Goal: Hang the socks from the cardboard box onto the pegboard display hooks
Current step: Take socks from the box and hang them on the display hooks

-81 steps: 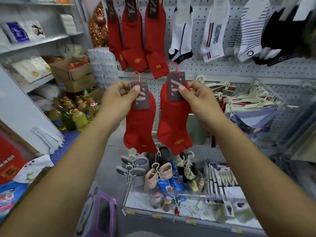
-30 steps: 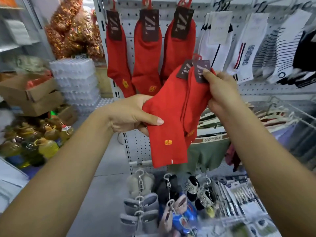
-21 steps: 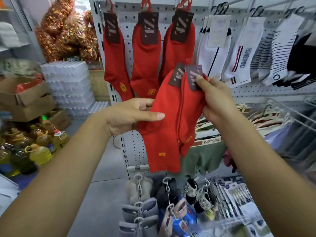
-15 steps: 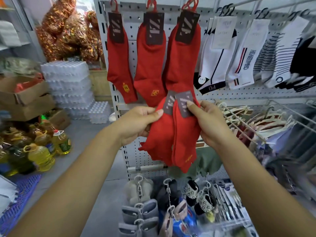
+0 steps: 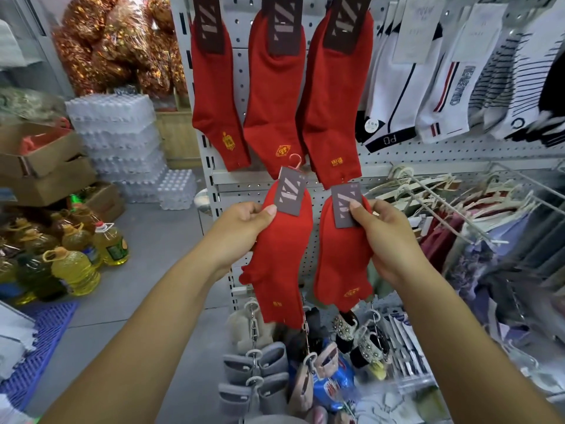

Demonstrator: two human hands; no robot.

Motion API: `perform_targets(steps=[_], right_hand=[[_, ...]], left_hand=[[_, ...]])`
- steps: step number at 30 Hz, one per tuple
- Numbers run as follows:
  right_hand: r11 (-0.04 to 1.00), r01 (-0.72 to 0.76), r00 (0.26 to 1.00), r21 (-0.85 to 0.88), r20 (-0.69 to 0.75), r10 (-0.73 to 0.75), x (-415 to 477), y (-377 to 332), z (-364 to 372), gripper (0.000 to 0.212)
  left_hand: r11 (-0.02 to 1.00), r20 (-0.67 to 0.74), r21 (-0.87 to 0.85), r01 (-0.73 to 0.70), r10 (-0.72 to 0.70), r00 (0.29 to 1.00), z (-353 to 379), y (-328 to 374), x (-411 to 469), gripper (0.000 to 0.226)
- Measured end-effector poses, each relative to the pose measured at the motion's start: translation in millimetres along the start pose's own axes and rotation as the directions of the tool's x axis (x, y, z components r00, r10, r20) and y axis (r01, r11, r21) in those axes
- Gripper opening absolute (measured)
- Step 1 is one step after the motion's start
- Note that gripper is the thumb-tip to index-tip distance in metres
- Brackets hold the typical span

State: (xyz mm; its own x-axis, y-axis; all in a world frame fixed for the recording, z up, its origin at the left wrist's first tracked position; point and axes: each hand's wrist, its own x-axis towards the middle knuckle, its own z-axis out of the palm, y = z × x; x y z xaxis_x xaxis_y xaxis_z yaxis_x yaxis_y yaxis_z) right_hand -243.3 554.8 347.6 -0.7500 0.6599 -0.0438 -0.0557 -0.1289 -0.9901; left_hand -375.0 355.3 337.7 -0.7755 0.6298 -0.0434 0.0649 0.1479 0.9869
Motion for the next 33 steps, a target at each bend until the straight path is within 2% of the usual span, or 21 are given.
perform_targets(steps=[8, 14, 17, 20, 27, 30, 33], right_hand=[[1.0, 0.011, 0.997, -0.016, 0.075, -0.009, -1.2, -4.9, 3.8, 0.035], [0.998, 0.057, 0.99, -0.003, 0.132, -0.056, 5.0, -11.8, -4.7, 0.025], [0.994, 0.112, 0.987, 0.005, 0.115, -0.112, 9.7, -17.3, -7.7, 0.01], [0.985, 0.174, 0.981, -0.013, 0.089, -0.172, 12.7, -28.1, -7.5, 0.012], [0.938, 0.346, 0.938, 0.009, -0.015, -0.346, 17.5, -65.1, -4.7, 0.011], [0.918, 0.394, 0.919, 0.036, -0.032, -0.393, 20.0, -81.6, -8.3, 0.01], [0.909, 0.415, 0.91, 0.05, -0.023, -0.414, 18.9, -96.6, -13.7, 0.012]], left_hand=[[0.996, 0.092, -0.085, 0.026, -0.018, 0.996, 24.0, 7.3, 6.7, 0.022], [0.995, -0.017, -0.098, -0.035, 0.033, 0.999, 31.3, 20.5, 11.2, 0.019], [0.989, -0.077, -0.077, -0.127, 0.121, 0.99, 27.3, 28.3, 9.7, 0.02], [0.972, -0.16, -0.079, -0.221, 0.206, 0.965, 22.3, 39.1, 7.6, 0.018], [0.887, -0.262, 0.108, -0.449, 0.461, 0.848, 18.6, 97.3, 16.6, 0.016], [0.837, -0.253, 0.198, -0.509, 0.546, 0.799, 21.2, 127.4, 27.9, 0.017], [0.801, -0.191, 0.299, -0.52, 0.584, 0.789, 24.6, 155.4, 39.8, 0.017]])
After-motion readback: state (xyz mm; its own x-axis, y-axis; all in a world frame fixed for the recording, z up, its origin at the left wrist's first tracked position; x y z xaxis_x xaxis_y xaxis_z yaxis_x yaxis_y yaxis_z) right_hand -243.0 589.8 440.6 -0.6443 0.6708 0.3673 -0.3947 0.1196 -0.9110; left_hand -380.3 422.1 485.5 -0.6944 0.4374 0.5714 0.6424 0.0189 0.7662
